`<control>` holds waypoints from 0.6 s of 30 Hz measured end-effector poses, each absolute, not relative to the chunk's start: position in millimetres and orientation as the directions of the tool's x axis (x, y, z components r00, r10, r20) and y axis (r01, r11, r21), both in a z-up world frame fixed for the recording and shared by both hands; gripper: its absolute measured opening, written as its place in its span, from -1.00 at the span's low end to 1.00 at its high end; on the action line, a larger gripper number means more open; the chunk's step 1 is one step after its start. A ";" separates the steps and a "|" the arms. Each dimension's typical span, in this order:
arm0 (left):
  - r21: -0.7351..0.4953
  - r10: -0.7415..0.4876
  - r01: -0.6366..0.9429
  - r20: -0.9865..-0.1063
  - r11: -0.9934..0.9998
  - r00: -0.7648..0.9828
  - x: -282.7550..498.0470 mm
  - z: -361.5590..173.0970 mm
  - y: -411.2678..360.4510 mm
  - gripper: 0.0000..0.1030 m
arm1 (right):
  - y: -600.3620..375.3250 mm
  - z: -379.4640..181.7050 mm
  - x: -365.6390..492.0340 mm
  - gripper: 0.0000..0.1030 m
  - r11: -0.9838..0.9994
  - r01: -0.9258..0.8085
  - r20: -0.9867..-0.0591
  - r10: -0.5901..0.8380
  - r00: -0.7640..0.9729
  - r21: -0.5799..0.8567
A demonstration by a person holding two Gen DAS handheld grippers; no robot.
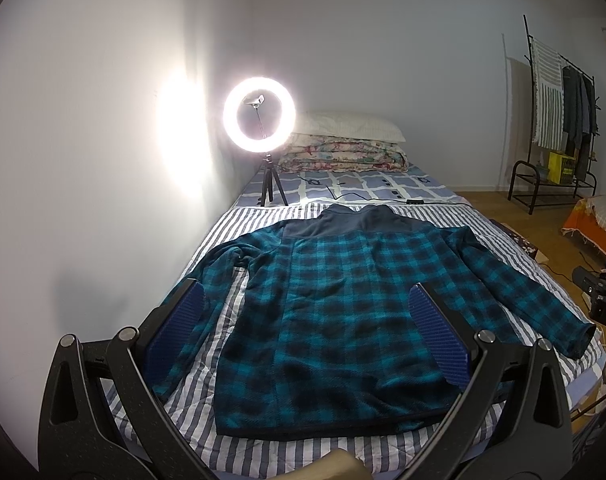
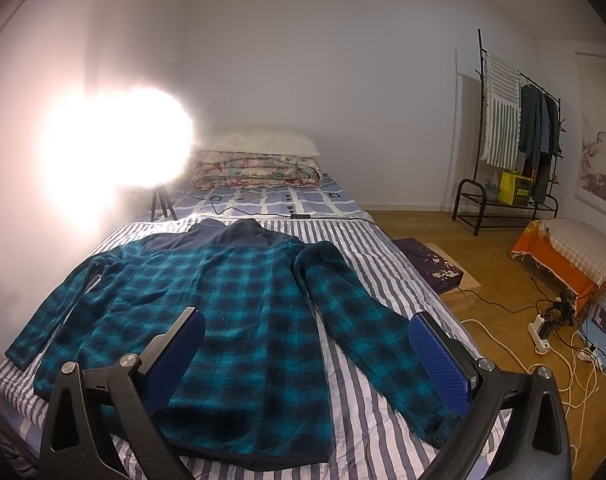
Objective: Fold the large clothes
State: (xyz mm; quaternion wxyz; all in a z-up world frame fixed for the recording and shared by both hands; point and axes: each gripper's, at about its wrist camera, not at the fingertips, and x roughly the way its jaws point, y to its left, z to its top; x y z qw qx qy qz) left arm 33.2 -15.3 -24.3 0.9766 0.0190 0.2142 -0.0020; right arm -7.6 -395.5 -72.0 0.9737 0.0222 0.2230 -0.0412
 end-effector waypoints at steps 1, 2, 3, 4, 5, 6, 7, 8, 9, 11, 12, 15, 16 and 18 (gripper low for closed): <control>0.036 0.004 0.012 -0.419 0.999 0.908 33.3 -23.7 -15.0 1.00 | -395.2 -71.6 -7.2 0.99 0.996 0.091 -0.436 -0.071 0.897 0.025; 0.037 0.004 0.012 -0.418 0.999 0.908 33.3 -23.6 -14.9 1.00 | -395.1 -71.8 -7.5 0.99 0.995 0.092 -0.436 -0.071 0.897 0.026; 0.037 0.004 0.013 -0.418 0.999 0.908 33.3 -24.4 -15.2 1.00 | -394.8 -71.4 -6.9 0.99 0.996 0.091 -0.436 -0.071 0.897 0.025; 0.037 0.003 0.014 -0.419 0.999 0.908 33.4 -23.8 -14.8 1.00 | -394.8 -71.3 -6.8 0.99 0.995 0.092 -0.437 -0.072 0.897 0.025; 0.036 0.002 0.014 -0.419 0.999 0.908 33.3 -23.6 -14.5 1.00 | -394.9 -71.0 -6.2 0.99 0.995 0.094 -0.438 -0.073 0.896 0.026; 0.037 0.003 0.013 -0.417 0.999 0.909 33.1 -24.0 -15.0 1.00 | -394.7 -71.3 -6.7 0.99 0.995 0.097 -0.437 -0.075 0.896 0.026; 0.037 0.004 0.013 -0.417 0.999 0.909 33.1 -23.8 -14.9 1.00 | -394.9 -70.8 -6.3 0.99 0.995 0.097 -0.437 -0.076 0.896 0.027; 0.037 0.004 0.012 -0.417 0.999 0.909 33.3 -23.6 -14.7 1.00 | -394.8 -70.7 -6.4 0.99 0.995 0.098 -0.437 -0.076 0.896 0.027; 0.037 0.004 0.012 -0.418 0.999 0.909 33.4 -24.0 -15.0 1.00 | -395.1 -70.6 -6.1 0.99 0.995 0.097 -0.438 -0.076 0.896 0.027; 0.037 0.004 0.012 -0.419 0.999 0.908 33.6 -23.7 -14.8 1.00 | -395.1 -70.5 -6.1 0.99 0.995 0.097 -0.437 -0.076 0.896 0.026; 0.037 0.005 0.012 -0.419 0.999 0.908 33.8 -23.6 -13.8 1.00 | -395.1 -70.5 -6.2 0.99 0.995 0.097 -0.438 -0.076 0.896 0.026; 0.036 0.006 0.010 -0.421 0.999 0.907 34.4 -22.9 -9.8 1.00 | -395.0 -70.4 -5.7 0.99 0.995 0.096 -0.438 -0.075 0.896 0.026; 0.037 0.007 0.009 -0.421 0.999 0.907 34.7 -22.5 -8.7 1.00 | -394.7 -70.5 -5.7 0.99 0.995 0.096 -0.438 -0.075 0.896 0.025; 0.037 0.009 0.008 -0.422 0.999 0.907 34.7 -23.2 -5.2 1.00 | -393.6 -70.4 -5.0 0.99 0.995 0.094 -0.439 -0.075 0.896 0.022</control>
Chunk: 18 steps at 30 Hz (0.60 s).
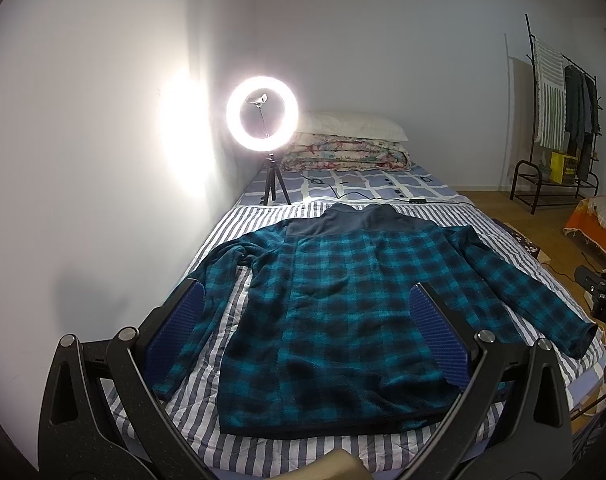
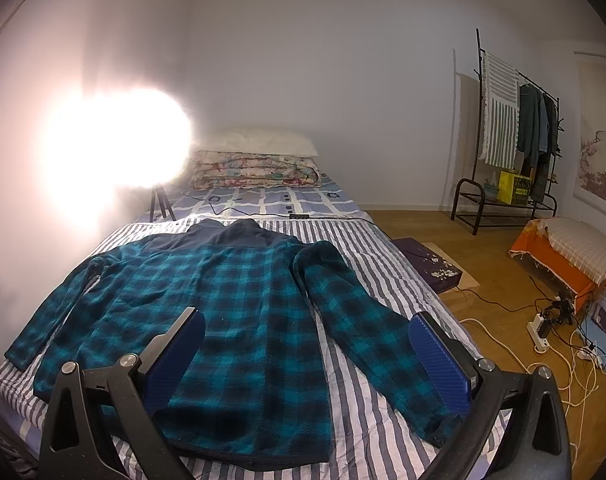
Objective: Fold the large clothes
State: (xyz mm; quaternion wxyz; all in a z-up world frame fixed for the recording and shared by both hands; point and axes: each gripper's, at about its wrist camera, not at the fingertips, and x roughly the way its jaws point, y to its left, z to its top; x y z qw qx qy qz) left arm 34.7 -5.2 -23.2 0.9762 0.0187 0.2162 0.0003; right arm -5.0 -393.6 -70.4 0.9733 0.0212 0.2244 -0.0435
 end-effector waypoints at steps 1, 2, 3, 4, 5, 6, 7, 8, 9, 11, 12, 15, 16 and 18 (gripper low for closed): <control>0.037 0.009 0.007 -0.423 0.999 0.906 34.8 -22.9 -3.0 1.00 | -393.4 -70.6 -4.8 0.99 0.995 0.093 -0.439 -0.075 0.895 0.020; 0.038 0.011 0.005 -0.423 0.999 0.906 34.2 -23.1 -0.2 1.00 | -392.5 -70.6 -4.0 0.99 0.996 0.091 -0.440 -0.074 0.895 0.018; 0.041 0.016 0.001 -0.422 0.999 0.906 32.9 -24.3 1.6 1.00 | -390.8 -71.0 -2.8 0.99 0.996 0.084 -0.444 -0.069 0.893 0.014; 0.045 0.023 -0.004 -0.423 0.999 0.906 32.0 -24.7 4.9 1.00 | -388.9 -71.1 -2.4 0.99 0.997 0.078 -0.447 -0.064 0.892 0.013; 0.049 0.031 -0.012 -0.423 0.999 0.905 30.1 -26.0 8.1 1.00 | -386.0 -71.1 -1.4 0.99 0.998 0.066 -0.451 -0.054 0.891 0.011; 0.053 0.042 -0.022 -0.426 0.998 0.904 27.3 -27.9 8.3 1.00 | -382.4 -70.7 -0.3 0.99 0.998 0.060 -0.453 -0.049 0.890 0.010; 0.053 0.054 -0.034 -0.428 0.998 0.902 24.2 -30.2 12.6 1.00 | -377.7 -69.7 3.1 0.99 0.999 0.040 -0.461 -0.030 0.887 0.013; 0.051 0.066 -0.049 -0.431 0.998 0.900 20.8 -32.4 18.9 1.00 | -373.8 -69.0 5.5 0.99 0.999 0.027 -0.465 -0.016 0.885 0.018; 0.050 0.080 -0.065 -0.436 0.997 0.896 17.0 -35.1 23.6 1.00 | -370.0 -68.5 7.1 0.99 1.000 0.017 -0.466 -0.004 0.885 0.023; 0.040 0.102 -0.094 -0.453 0.995 0.885 9.7 -42.0 38.4 1.00 | -356.6 -65.5 15.1 0.99 0.998 -0.039 -0.459 0.057 0.887 0.049; 0.032 0.113 -0.111 -0.459 0.993 0.881 4.4 -45.6 46.6 1.00 | -350.8 -64.8 17.4 0.99 0.996 -0.060 -0.453 0.080 0.888 0.058; 0.007 0.141 -0.155 -0.461 0.988 0.876 -13.8 -53.7 71.5 1.00 | -324.7 -60.4 29.9 0.99 0.978 -0.182 -0.435 0.207 0.876 0.100; 0.000 0.147 -0.166 -0.457 0.986 0.877 -20.8 -55.1 78.8 1.00 | -308.4 -58.1 37.7 0.99 0.966 -0.237 -0.444 0.259 0.858 0.105; 0.001 0.161 -0.180 -0.448 0.984 0.879 -32.9 -56.8 87.5 1.00 | -288.3 -56.6 44.8 0.99 0.954 -0.287 -0.452 0.296 0.841 0.091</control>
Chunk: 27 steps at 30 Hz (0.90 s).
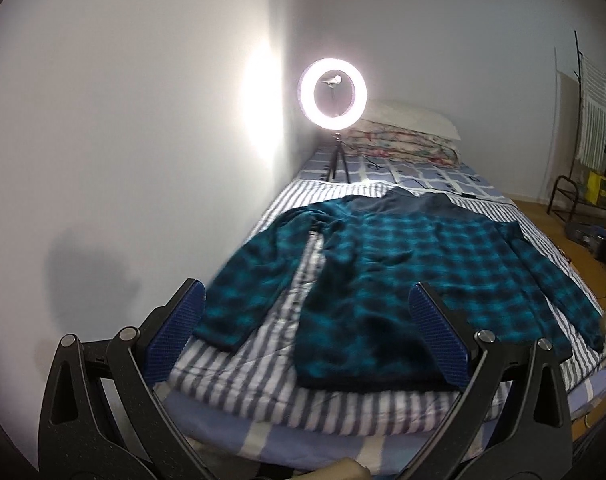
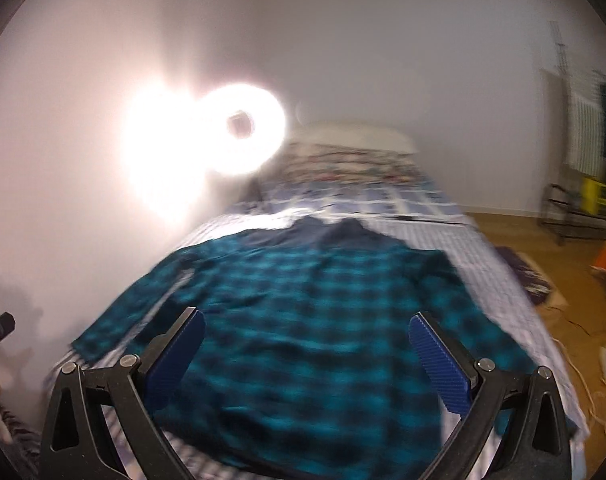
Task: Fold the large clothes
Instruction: 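Grasp the hem edge of the plaid shirt with the right tool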
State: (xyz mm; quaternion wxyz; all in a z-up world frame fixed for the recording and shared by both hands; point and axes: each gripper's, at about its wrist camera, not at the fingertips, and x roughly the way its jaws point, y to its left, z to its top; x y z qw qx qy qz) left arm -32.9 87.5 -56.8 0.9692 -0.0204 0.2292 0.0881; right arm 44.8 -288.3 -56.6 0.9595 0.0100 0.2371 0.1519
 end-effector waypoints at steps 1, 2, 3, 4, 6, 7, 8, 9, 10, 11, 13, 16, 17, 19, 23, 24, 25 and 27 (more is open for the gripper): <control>0.006 0.172 -0.190 -0.445 0.982 0.879 -38.2 -56.5 92.0 1.00 | -271.5 -55.4 50.1 0.99 0.944 -0.323 -0.458 0.318 0.830 0.069; 0.008 0.177 -0.194 -0.446 0.981 0.877 -42.7 -55.9 95.7 1.00 | -255.3 -54.6 54.6 0.99 0.934 -0.355 -0.466 0.334 0.820 0.045; 0.008 0.180 -0.197 -0.448 0.980 0.876 -46.9 -55.2 98.7 1.00 | -249.8 -55.1 56.1 0.99 0.929 -0.367 -0.469 0.341 0.815 0.038; 0.004 0.179 -0.199 -0.450 0.980 0.875 -50.6 -54.6 101.5 0.98 | -230.5 -53.4 60.9 0.99 0.914 -0.405 -0.472 0.366 0.802 0.020; -0.007 0.173 -0.197 -0.454 0.980 0.874 -58.0 -52.8 107.2 0.90 | -213.4 -52.7 63.0 0.99 0.890 -0.456 -0.473 0.409 0.781 0.016; -0.012 0.169 -0.196 -0.458 0.981 0.873 -61.1 -52.5 109.4 0.84 | -194.7 -51.8 66.3 0.99 0.863 -0.506 -0.478 0.450 0.754 0.014; -0.021 0.160 -0.191 -0.463 0.981 0.872 -64.2 -52.5 111.6 0.78 | -183.0 -52.2 68.8 0.98 0.847 -0.532 -0.480 0.472 0.740 0.011; -0.031 0.150 -0.187 -0.469 0.982 0.870 -64.9 -52.6 112.4 0.76 | -173.7 -52.9 69.2 0.95 0.832 -0.554 -0.482 0.490 0.727 0.011; -0.045 0.135 -0.178 -0.477 0.983 0.868 -67.5 -53.0 114.4 0.74 | -153.9 -53.5 71.6 0.91 0.804 -0.595 -0.491 0.520 0.699 0.005; -0.056 0.125 -0.173 -0.483 0.983 0.867 -69.9 -53.6 116.3 0.73 | -142.8 -54.5 72.5 0.76 0.787 -0.616 -0.499 0.536 0.682 0.003; -0.069 0.118 -0.173 -0.490 0.983 0.864 -73.9 -53.8 118.9 0.70 | -114.1 -57.7 76.4 0.57 0.741 -0.671 -0.521 0.574 0.631 0.004; -0.083 0.116 -0.182 -0.507 0.980 0.854 -79.7 -55.0 124.1 0.53 | -78.4 -65.6 77.8 0.42 0.668 -0.744 -0.550 0.628 0.550 0.019; -0.096 0.111 -0.185 -0.514 0.978 0.851 -81.6 -55.8 127.1 0.49 | -67.6 -69.4 78.5 0.34 0.646 -0.763 -0.561 0.640 0.525 0.023; -0.122 0.098 -0.189 -0.526 0.974 0.845 -87.0 -57.2 132.8 0.41 | -38.9 -79.6 76.8 0.22 0.582 -0.813 -0.592 0.667 0.451 0.037; -0.162 0.080 -0.198 -0.543 0.967 0.836 -99.1 -57.6 142.0 0.24 | 11.8 -104.0 69.0 0.05 0.464 -0.884 -0.654 0.687 0.317 0.059; -0.165 0.082 -0.202 -0.544 0.966 0.835 -101.9 -57.6 143.0 0.24 | 29.2 -113.7 66.0 0.04 0.426 -0.903 -0.673 0.687 0.276 0.064; -0.166 0.085 -0.207 -0.545 0.964 0.834 -104.5 -57.8 144.6 0.24 | 39.5 -121.0 65.8 0.04 0.403 -0.913 -0.684 0.685 0.250 0.069; -0.165 0.099 -0.224 -0.549 0.961 0.830 -109.9 -58.0 148.0 0.24 | 67.9 -139.6 64.7 0.04 0.348 -0.934 -0.717 0.670 0.190 0.078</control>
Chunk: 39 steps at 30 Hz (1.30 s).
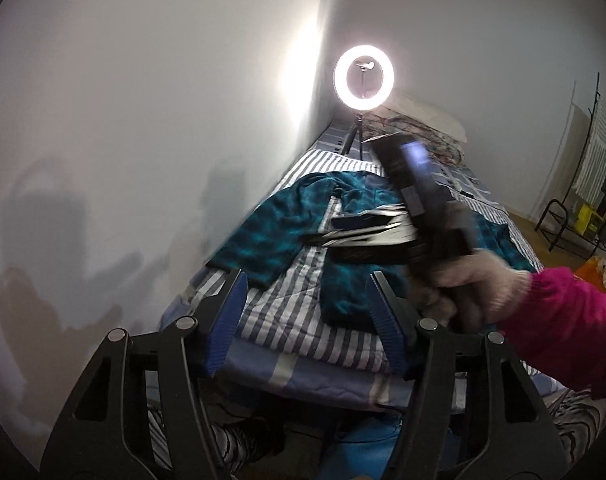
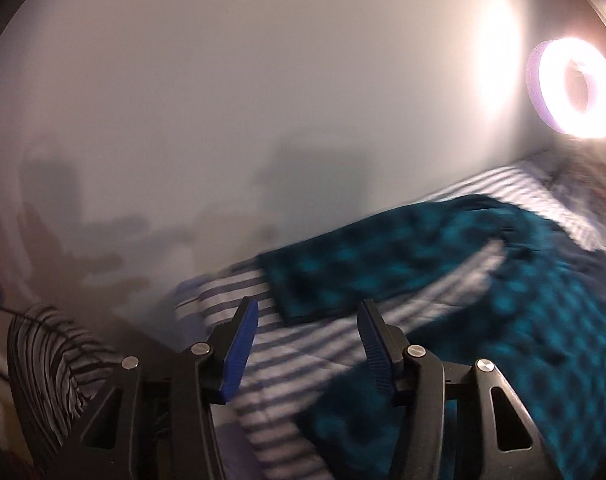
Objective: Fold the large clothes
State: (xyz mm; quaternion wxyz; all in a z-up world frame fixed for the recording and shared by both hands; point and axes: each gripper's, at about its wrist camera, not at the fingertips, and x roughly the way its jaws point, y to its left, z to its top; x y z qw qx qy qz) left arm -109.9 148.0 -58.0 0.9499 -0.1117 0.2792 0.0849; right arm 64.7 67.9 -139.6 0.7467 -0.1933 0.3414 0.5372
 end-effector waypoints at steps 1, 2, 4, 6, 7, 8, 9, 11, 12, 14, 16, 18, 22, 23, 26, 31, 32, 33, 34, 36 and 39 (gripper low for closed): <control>-0.163 0.108 -0.235 -0.552 0.958 0.827 -112.4 -58.3 150.2 0.24 | 83.5 -150.7 64.6 0.04 0.322 -0.943 -0.737 0.657 0.159 0.084; -0.163 0.117 -0.246 -0.555 0.955 0.823 -114.9 -58.6 152.8 0.24 | 95.5 -160.4 65.1 0.04 0.307 -0.948 -0.753 0.643 0.140 0.086; -0.167 0.131 -0.266 -0.560 0.950 0.818 -119.2 -58.6 158.7 0.24 | 121.5 -182.7 67.8 0.03 0.282 -0.955 -0.791 0.603 0.105 0.088; -0.167 0.147 -0.286 -0.563 0.944 0.813 -121.5 -58.3 163.1 0.24 | 136.2 -199.0 73.9 -0.06 0.270 -0.960 -0.813 0.574 0.099 0.074; -0.166 0.157 -0.297 -0.566 0.940 0.810 -122.8 -58.4 166.0 0.24 | 146.0 -210.2 75.2 -0.07 0.259 -0.963 -0.828 0.553 0.088 0.071; -0.165 0.164 -0.306 -0.567 0.938 0.807 -121.9 -59.6 169.1 0.24 | 149.8 -213.8 76.8 -0.11 0.255 -0.964 -0.834 0.546 0.082 0.071; -0.164 0.172 -0.316 -0.570 0.934 0.804 -120.2 -60.9 171.8 0.24 | 155.0 -220.5 77.8 -0.14 0.248 -0.966 -0.842 0.535 0.071 0.076; -0.165 0.181 -0.330 -0.575 0.929 0.798 -120.4 -62.9 177.4 0.24 | 166.9 -235.0 78.8 -0.15 0.238 -0.968 -0.858 0.510 0.059 0.075; -0.165 0.185 -0.336 -0.577 0.927 0.795 -118.5 -66.0 180.3 0.23 | 171.0 -239.4 79.7 -0.15 0.236 -0.969 -0.863 0.502 0.060 0.070; -0.165 0.190 -0.344 -0.583 0.924 0.790 -117.1 -69.4 183.1 0.23 | 180.6 -249.8 79.5 -0.15 0.227 -0.973 -0.877 0.476 0.068 0.048; -0.165 0.192 -0.348 -0.587 0.923 0.786 -115.0 -72.7 185.6 0.23 | 188.8 -258.7 80.2 -0.20 0.230 -0.973 -0.891 0.445 0.094 0.012; -0.166 0.192 -0.350 -0.591 0.922 0.784 -113.6 -74.6 188.7 0.23 | 194.0 -265.1 83.2 -0.34 0.237 -0.971 -0.900 0.424 0.104 -0.001; -0.163 0.196 -0.355 -0.593 0.921 0.781 -111.4 -75.7 192.9 0.23 | 194.4 -264.8 92.7 -0.72 0.258 -0.966 -0.896 0.436 0.085 0.034; -0.162 0.197 -0.356 -0.593 0.920 0.781 -110.8 -76.0 194.6 0.23 | 193.2 -261.7 97.1 -0.84 0.262 -0.964 -0.894 0.442 0.074 0.049; -0.158 0.203 -0.358 -0.590 0.920 0.781 -109.5 -77.4 197.1 0.23 | 180.5 -249.3 111.2 -0.93 0.300 -0.948 -0.869 0.491 0.061 0.103; -0.144 0.202 -0.344 -0.582 0.928 0.788 -101.2 -78.3 198.8 0.22 | 133.3 -217.7 134.2 -0.94 0.388 -0.885 -0.782 0.621 0.046 0.256; -0.141 0.201 -0.342 -0.582 0.929 0.788 -98.4 -78.5 198.9 0.22 | 120.3 -211.6 135.6 -0.94 0.400 -0.872 -0.761 0.647 0.049 0.283; -0.140 0.199 -0.339 -0.582 0.930 0.788 -95.4 -78.3 199.6 0.22 | 107.9 -205.2 137.8 -0.94 0.411 -0.859 -0.740 0.670 0.058 0.305; -0.140 0.194 -0.333 -0.584 0.932 0.788 -91.4 -78.9 199.6 0.23 | 85.5 -195.1 140.0 -0.94 0.426 -0.839 -0.705 0.706 0.073 0.339; -0.144 0.178 -0.320 -0.590 0.936 0.788 -82.3 -80.5 199.4 0.23 | 60.8 -187.6 140.0 -0.94 0.444 -0.815 -0.669 0.737 0.097 0.371; -0.180 0.142 -0.303 -0.594 0.936 0.792 -66.0 -82.8 202.7 0.23 | 23.5 -179.1 142.3 -0.94 0.484 -0.763 -0.606 0.781 0.154 0.429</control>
